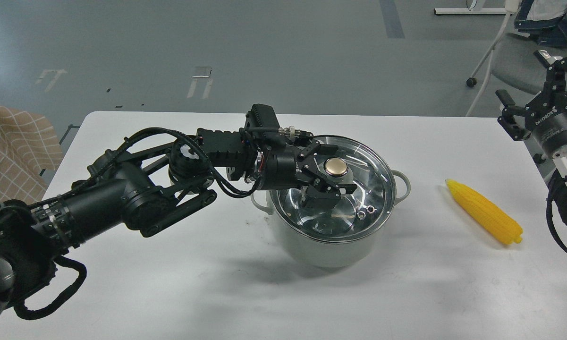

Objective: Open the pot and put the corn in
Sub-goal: 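Reach the left gripper over the pot and grasp the lid's brass knob, then lift the glass lid with the left gripper and lower it beside the pot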

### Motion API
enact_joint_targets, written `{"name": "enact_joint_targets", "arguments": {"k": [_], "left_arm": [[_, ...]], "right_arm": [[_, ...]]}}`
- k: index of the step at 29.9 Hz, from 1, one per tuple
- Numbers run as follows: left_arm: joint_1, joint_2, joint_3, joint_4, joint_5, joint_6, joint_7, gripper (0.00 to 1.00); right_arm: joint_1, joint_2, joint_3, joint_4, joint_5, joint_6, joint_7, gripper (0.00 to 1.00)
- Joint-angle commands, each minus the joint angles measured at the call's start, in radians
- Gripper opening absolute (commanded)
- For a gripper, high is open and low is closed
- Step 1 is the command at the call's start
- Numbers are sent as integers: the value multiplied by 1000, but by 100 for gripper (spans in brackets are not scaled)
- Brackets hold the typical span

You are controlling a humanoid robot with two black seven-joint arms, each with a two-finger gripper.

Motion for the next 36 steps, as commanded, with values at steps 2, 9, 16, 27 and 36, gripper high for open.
{"name": "enact_joint_targets", "arguments": {"k": [2, 9, 16, 27, 36], "left_arm": [[1, -4, 0, 2, 0, 1, 0, 76], [7, -1, -1, 5, 0, 0, 0, 12], [-19, 2, -23, -14, 0, 4, 0, 0], [-262, 267, -31, -105, -11, 0, 0, 3], [-60, 643, -23, -195, -103, 193, 0, 2]], "right_arm": [[-3, 0, 0, 3, 0, 0, 0, 100], [-8, 0, 0, 5, 0, 0, 0, 100], [-8, 0, 1, 6, 0, 0, 0, 100], [-8, 0, 9, 9, 0, 0, 0, 100], [-8, 0, 9, 11, 0, 0, 0, 100]]}}
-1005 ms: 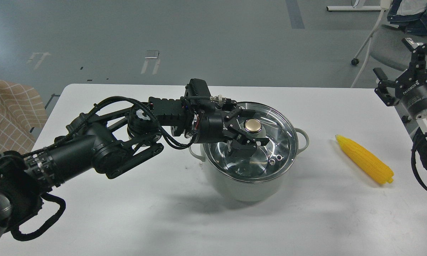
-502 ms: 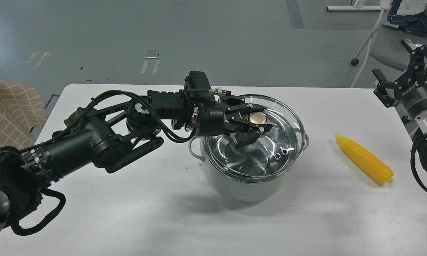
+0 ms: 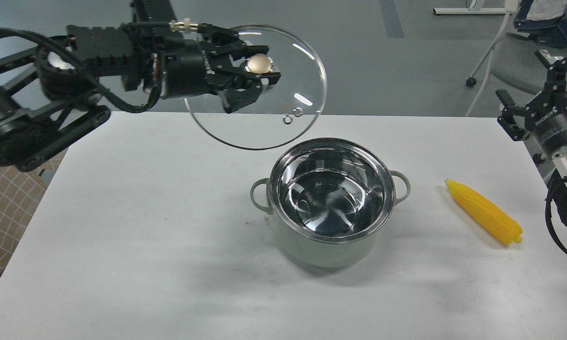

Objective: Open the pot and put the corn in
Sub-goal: 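Lift the glass lid with the left gripper and lower it beside the pot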

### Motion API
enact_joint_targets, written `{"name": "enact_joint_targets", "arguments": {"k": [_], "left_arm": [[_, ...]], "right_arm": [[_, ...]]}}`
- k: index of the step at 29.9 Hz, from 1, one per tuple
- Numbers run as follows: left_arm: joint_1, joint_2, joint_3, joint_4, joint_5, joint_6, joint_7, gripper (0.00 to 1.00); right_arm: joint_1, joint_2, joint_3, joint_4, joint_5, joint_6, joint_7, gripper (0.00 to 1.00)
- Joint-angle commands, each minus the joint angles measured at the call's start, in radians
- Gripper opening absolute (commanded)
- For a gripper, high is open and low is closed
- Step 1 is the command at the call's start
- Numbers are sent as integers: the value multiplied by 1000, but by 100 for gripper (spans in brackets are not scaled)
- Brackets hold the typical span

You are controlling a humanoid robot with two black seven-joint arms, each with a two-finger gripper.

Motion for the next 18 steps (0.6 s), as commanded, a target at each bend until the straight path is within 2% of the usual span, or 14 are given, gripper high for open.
{"name": "enact_joint_targets", "arguments": {"k": [1, 3, 5, 6, 8, 11, 18], "left_arm": [[123, 96, -5, -7, -11, 161, 0, 2], [233, 168, -3, 1, -22, 298, 0, 2], [318, 212, -8, 1, -36, 340, 0, 3], [318, 213, -8, 1, -36, 340, 0, 3], [427, 231, -16, 10, -73, 390, 0, 3], [508, 220, -22, 68, -100, 464, 0, 3], [594, 145, -22, 154, -142, 521, 0, 3]], "right_arm": [[-1, 0, 0, 1, 0, 0, 0, 100], [-1, 0, 0, -1, 0, 0, 0, 100], [-6, 0, 0, -1, 0, 0, 0, 100], [-6, 0, 0, -1, 0, 0, 0, 100], [-12, 2, 6, 1, -1, 0, 0, 100], [-14, 8, 8, -1, -1, 0, 0, 100], [-18, 7, 6, -1, -1, 0, 0, 100]]}}
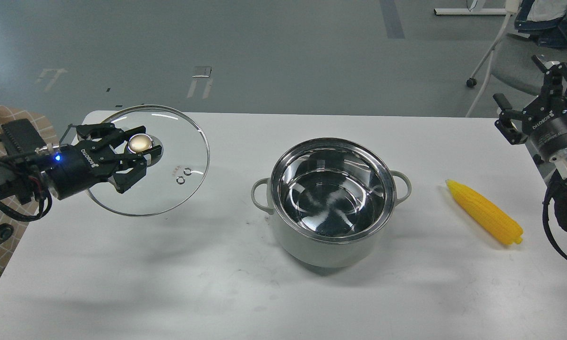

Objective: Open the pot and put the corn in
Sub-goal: 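Lift the glass lid with the left gripper and lower it beside the pot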

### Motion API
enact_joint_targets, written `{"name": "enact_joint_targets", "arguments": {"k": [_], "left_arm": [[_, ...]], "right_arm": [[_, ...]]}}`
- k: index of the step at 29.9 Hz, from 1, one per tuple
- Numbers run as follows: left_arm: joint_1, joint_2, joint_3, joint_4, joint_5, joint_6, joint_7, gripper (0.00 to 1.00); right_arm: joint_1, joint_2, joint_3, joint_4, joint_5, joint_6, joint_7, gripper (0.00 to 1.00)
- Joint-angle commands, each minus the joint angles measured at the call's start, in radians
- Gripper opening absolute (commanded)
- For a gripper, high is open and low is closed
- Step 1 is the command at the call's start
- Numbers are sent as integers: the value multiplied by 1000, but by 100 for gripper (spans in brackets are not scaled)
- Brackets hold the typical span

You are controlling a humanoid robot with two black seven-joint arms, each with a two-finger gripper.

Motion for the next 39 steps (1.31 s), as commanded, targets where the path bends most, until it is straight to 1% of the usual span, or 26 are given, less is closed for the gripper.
{"name": "enact_joint_targets", "arguments": {"k": [1, 5, 13, 15, 20, 29, 32, 33, 34, 35, 36, 37, 39], "left_arm": [[38, -45, 2, 50, -12, 36, 0, 3], [51, -139, 16, 172, -3, 97, 0, 3], [68, -217, 18, 285, -4, 103, 0, 3], [68, -232, 18, 297, -3, 103, 0, 3], [95, -242, 18, 311, -3, 103, 0, 9], [127, -262, 18, 326, -4, 103, 0, 12], [130, -274, 18, 328, -6, 103, 0, 17], [129, -280, 18, 328, -7, 103, 0, 23], [129, -280, 18, 328, -7, 103, 0, 23], [129, -288, 18, 335, -7, 103, 0, 33], [130, -292, 18, 344, -7, 103, 0, 40], [129, -295, 18, 348, -7, 103, 0, 41], [130, -302, 18, 348, -7, 103, 0, 49]], "right_arm": [[-4, -2, 0, 0, 0, 0, 0, 100], [-15, -4, 0, 0, 0, 0, 0, 100], [-21, -4, 0, 0, 0, 0, 0, 100], [-21, -4, 0, 1, 0, 0, 0, 100], [-21, -4, 0, 1, 0, 0, 0, 100], [-35, -4, 0, 1, 0, 0, 0, 100], [-35, -4, 0, 3, 0, 0, 0, 100], [-35, -4, 0, 3, 0, 0, 0, 100], [-35, -4, 0, 3, 0, 0, 0, 100], [-35, -4, 0, 3, 0, 0, 0, 100], [-35, -4, 0, 4, 0, 0, 0, 100], [-35, -4, 0, 4, 0, 0, 0, 100], [-35, -6, 0, 4, 0, 0, 0, 100]]}}
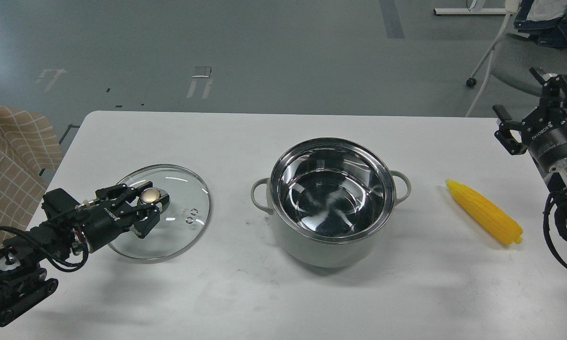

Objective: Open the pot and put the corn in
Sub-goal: 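Lift the glass lid with the left gripper and lower it beside the pot, then release the lid and raise the left gripper away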

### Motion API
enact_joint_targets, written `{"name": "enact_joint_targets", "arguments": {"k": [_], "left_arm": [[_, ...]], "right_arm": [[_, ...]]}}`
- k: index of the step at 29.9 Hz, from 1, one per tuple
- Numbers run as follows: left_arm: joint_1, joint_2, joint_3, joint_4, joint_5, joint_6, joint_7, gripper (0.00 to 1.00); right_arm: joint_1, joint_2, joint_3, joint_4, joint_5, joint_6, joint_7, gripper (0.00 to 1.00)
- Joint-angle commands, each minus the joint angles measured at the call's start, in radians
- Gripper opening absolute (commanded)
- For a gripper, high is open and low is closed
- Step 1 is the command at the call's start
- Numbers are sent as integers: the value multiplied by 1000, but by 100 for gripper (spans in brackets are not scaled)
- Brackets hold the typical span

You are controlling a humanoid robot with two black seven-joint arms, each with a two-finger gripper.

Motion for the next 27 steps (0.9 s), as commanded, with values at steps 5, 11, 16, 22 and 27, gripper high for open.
{"name": "enact_joint_targets", "arguments": {"k": [5, 11, 16, 22, 27], "left_arm": [[0, -8, 1, 5, 0, -1, 0, 77], [-6, -7, -7, 3, -6, -1, 0, 93], [-32, 25, -30, -24, -71, -1, 0, 95], [-179, 142, -36, -208, -457, -105, 0, 96], [-324, 174, -58, -299, -893, -325, 0, 96]], "right_arm": [[-5, -5, 0, 8, 0, 0, 0, 100], [-8, -5, 0, 10, 0, 0, 0, 100], [-6, -8, 3, 10, 0, 0, 0, 100], [14, -60, -3, 11, -70, 0, 0, 100], [75, -139, -6, 11, -297, 0, 0, 100]]}}
